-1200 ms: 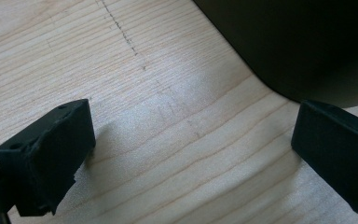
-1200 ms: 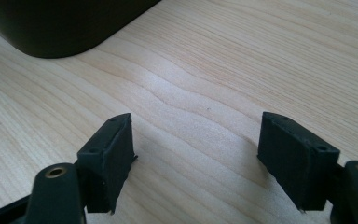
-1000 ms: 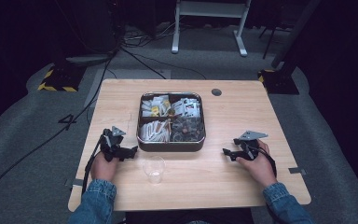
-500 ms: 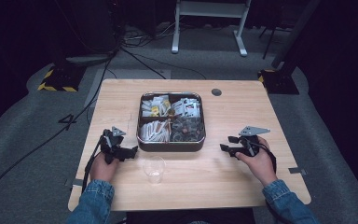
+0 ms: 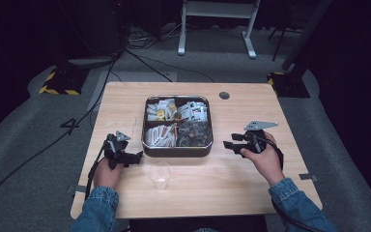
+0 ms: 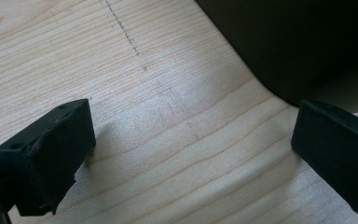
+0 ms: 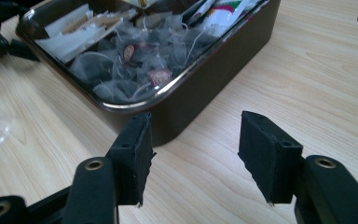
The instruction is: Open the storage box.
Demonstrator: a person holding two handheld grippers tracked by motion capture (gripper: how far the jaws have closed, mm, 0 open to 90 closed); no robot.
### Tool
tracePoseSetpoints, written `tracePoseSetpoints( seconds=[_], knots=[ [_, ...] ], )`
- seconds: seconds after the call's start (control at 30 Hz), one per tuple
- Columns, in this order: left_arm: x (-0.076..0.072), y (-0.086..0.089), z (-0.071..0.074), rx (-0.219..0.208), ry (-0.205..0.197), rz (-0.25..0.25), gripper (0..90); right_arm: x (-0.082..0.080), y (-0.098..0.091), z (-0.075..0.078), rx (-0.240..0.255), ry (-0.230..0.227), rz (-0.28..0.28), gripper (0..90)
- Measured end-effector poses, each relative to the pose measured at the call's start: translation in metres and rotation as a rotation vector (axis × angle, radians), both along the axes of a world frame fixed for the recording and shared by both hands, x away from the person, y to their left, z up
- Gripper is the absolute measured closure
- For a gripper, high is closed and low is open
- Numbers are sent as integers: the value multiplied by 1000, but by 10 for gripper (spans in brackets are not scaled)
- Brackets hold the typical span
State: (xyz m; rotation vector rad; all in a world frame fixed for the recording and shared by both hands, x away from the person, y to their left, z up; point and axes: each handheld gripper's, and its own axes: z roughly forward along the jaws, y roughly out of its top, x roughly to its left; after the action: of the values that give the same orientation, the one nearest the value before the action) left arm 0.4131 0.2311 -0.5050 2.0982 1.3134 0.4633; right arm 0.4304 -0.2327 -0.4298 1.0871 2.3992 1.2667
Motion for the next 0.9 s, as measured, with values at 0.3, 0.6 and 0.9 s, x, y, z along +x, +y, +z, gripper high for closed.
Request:
tracePoseSetpoints(
  seconds=[0.3, 0.6, 0.9],
  knots=[
    [0, 0, 0, 0, 0, 0, 0, 6, 17, 12, -23, -18, 39, 476],
    [0, 0, 0, 0, 0, -1, 0, 18, 34, 22, -23, -12, 43, 450],
    [0, 0, 0, 0, 1, -2, 0, 33, 53, 30, -39, -27, 57, 443]
  ],
)
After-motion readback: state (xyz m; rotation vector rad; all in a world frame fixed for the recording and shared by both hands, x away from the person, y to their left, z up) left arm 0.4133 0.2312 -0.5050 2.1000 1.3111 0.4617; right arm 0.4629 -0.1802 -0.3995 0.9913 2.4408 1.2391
